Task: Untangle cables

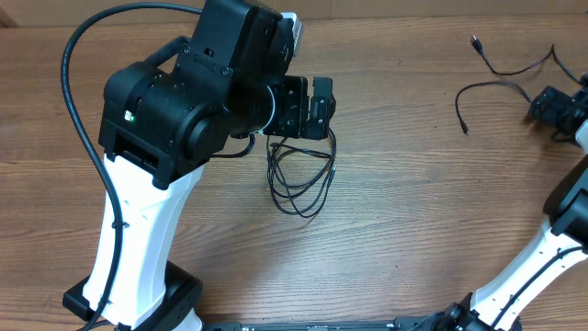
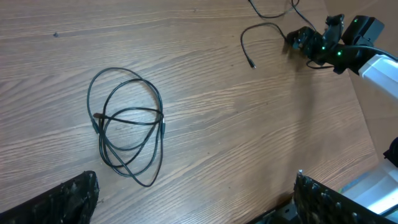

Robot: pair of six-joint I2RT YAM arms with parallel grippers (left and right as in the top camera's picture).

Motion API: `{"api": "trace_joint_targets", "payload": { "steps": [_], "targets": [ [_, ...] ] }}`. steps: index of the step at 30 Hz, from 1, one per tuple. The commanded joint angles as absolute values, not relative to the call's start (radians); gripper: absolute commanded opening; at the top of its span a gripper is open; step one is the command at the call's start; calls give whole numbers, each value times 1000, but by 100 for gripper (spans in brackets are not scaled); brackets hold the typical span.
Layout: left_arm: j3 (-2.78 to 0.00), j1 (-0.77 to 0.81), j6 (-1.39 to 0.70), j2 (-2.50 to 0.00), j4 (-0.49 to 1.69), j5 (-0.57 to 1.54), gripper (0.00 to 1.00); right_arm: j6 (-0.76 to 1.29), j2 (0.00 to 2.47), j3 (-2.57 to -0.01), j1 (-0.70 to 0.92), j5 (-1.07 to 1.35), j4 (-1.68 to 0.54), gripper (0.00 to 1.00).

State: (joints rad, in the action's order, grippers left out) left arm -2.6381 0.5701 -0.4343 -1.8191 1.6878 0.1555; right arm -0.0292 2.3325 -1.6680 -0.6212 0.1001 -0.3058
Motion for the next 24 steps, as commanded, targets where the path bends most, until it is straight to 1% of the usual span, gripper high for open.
{"api": "trace_joint_targets", "payload": {
  "steps": [1,12,18,24],
  "targets": [
    [-2635,577,-418,-1826,1689,146,100,3,2454,-1622,-614,170,-289,100],
    [-2635,577,-419,-1826,1689,146,100,19,2605,-1622,-614,169,-169,100],
    [-2635,577,-418,-1826,1689,146,99,26,2609,-1623,-614,171,-125,100],
    [-2635,577,-418,-1826,1689,146,100,29,2548,-1647,-624,260,-133,100]
  ]
}}
